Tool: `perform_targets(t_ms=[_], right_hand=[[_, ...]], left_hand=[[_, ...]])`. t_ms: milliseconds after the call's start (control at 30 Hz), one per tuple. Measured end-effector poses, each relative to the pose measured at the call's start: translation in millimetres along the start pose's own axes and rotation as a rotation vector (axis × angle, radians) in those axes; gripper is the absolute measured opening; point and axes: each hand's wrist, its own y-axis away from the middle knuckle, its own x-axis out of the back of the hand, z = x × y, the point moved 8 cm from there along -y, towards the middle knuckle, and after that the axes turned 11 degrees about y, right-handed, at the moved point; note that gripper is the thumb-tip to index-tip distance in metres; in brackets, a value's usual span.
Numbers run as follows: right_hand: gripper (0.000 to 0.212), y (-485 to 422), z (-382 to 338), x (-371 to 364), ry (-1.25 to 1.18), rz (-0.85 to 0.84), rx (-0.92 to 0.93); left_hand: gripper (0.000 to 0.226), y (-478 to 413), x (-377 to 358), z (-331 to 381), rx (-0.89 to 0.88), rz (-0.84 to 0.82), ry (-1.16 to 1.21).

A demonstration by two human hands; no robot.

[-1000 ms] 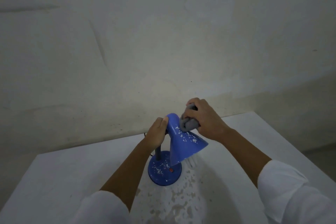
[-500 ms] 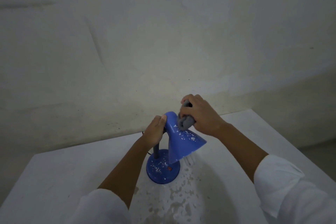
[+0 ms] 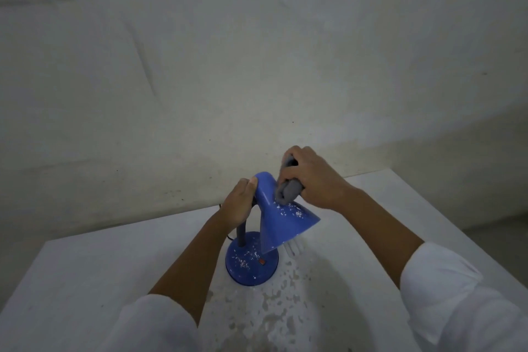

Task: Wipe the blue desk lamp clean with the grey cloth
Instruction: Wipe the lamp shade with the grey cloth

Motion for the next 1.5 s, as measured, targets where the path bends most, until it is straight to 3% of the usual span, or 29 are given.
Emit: perform_targets(t_ms=[67, 233, 367, 467, 500, 600, 700, 733, 833, 933, 1067, 1200, 1300, 1367, 1500], right_hand=[[0.027, 3, 17, 0, 0.132, -0.079, -0.094], [0.042, 2, 17, 8, -0.369, 0.116, -0.197], [0.044, 2, 8, -14, -0.430, 0.091, -0.197], [0.045, 13, 13, -32, -0.479, 0.012, -0.235], [0.046, 17, 15, -36, -0.493, -0.030, -0.239], [0.038, 35, 30, -46, -0.376, -0.225, -0.227], [0.026, 47, 48, -48, 0.008, -0.510, -0.212], [0.027, 48, 54, -45, 0.054, -0.522, -0.252], [0.043, 36, 50, -27, -0.261, -0.280, -0.385], [0.055, 23, 32, -14, -0.529, -0.076, -0.390], [0.039, 28, 18, -27, -0.496, -0.121, -0.284], [0.028, 49, 30, -26, -0.609, -0.178, -0.255], [0.030, 59, 51, -30, -0.389, -0.360, -0.250], [0.034, 58, 70, -29, -0.327, -0.298, -0.322], [0.025, 44, 57, -19, -0.511, -0.053, -0.406]], left_hand=[[0.039, 4, 0, 0, 0.023, 0.013, 0.009], [0.045, 6, 0, 4, 0.018, 0.022, 0.060], [0.056, 2, 3, 5, 0.009, 0.088, 0.055], [0.078, 1, 2, 6, 0.010, 0.075, -0.031], [0.074, 3, 2, 8, 0.007, 0.072, -0.042], [0.052, 4, -1, 10, 0.030, 0.060, -0.101], [0.052, 4, -2, 9, 0.040, 0.076, -0.103], [0.053, 4, -1, 8, 0.031, 0.089, -0.103], [0.055, 3, -1, 8, 0.028, 0.116, -0.102], [0.065, 2, -3, 8, -0.010, 0.119, -0.093], [0.088, -8, -2, -3, -0.013, 0.119, -0.084], [0.060, 1, -6, 6, 0.012, 0.109, -0.127], [0.056, -1, -5, 4, 0.037, 0.109, -0.135], [0.058, -3, -4, 3, 0.063, 0.113, -0.133], [0.060, -4, -6, 4, 0.045, 0.104, -0.146]])
